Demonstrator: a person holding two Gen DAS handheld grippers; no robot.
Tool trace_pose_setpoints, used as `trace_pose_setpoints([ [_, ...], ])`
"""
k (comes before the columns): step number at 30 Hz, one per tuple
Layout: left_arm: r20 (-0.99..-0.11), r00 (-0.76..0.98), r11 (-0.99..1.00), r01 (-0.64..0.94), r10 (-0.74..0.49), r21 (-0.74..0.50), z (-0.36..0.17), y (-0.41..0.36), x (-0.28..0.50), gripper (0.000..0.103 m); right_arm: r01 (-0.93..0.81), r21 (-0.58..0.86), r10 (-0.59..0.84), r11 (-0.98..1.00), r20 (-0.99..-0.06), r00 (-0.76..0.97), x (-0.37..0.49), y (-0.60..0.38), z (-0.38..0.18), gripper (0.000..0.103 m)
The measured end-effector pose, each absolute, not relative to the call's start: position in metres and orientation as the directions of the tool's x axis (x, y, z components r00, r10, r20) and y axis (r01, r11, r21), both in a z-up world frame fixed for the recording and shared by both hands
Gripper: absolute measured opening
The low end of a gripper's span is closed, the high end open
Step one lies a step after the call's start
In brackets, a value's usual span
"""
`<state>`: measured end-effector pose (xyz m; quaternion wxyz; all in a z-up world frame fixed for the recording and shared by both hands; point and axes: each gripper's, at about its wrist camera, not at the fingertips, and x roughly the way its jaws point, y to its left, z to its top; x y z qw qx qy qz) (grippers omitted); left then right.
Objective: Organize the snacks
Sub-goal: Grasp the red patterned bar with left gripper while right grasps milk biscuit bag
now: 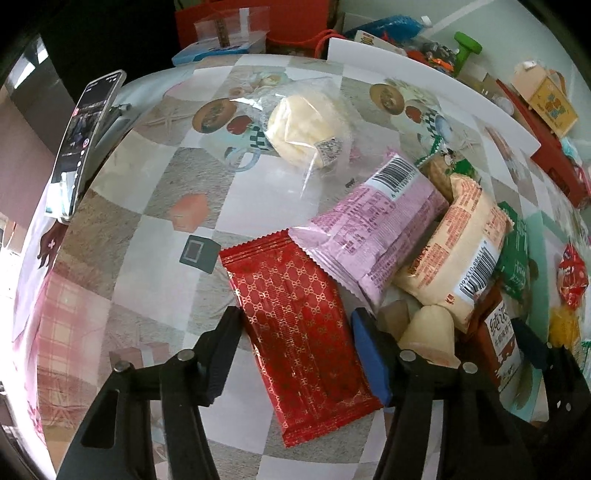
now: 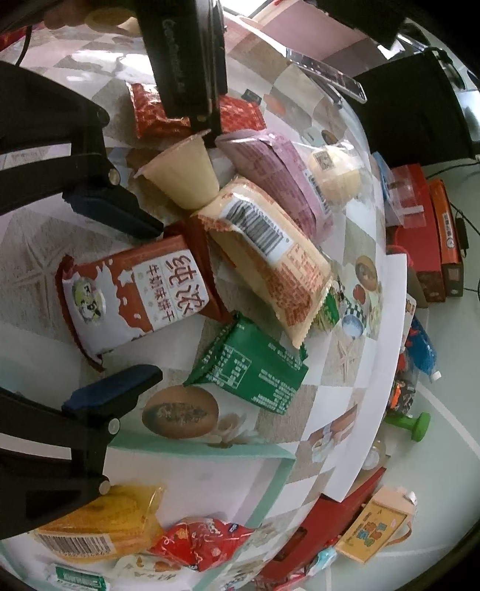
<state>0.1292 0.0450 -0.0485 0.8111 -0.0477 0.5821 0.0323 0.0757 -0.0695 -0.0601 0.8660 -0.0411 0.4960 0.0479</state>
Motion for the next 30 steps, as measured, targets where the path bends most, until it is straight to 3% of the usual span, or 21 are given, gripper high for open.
trace_pose_setpoints([
  [11, -0.942, 0.334, 0.978, -0.191, -0.013, -0.081, -0.05, 0.08, 0.122, 0.053, -0.099, -0.005, 0.047, 0.995, -0.86, 0.508, 0.076, -0.075, -0.057, 0.043],
  [30, -0.922, 0.384, 0.962, -0.232, -0.048, -0.146, -0.021, 0.102, 0.105, 0.051, -0.076, 0.052, 0.085, 0.996, -0.834, 0.545, 0.068, -0.083, -0.035, 0.042],
])
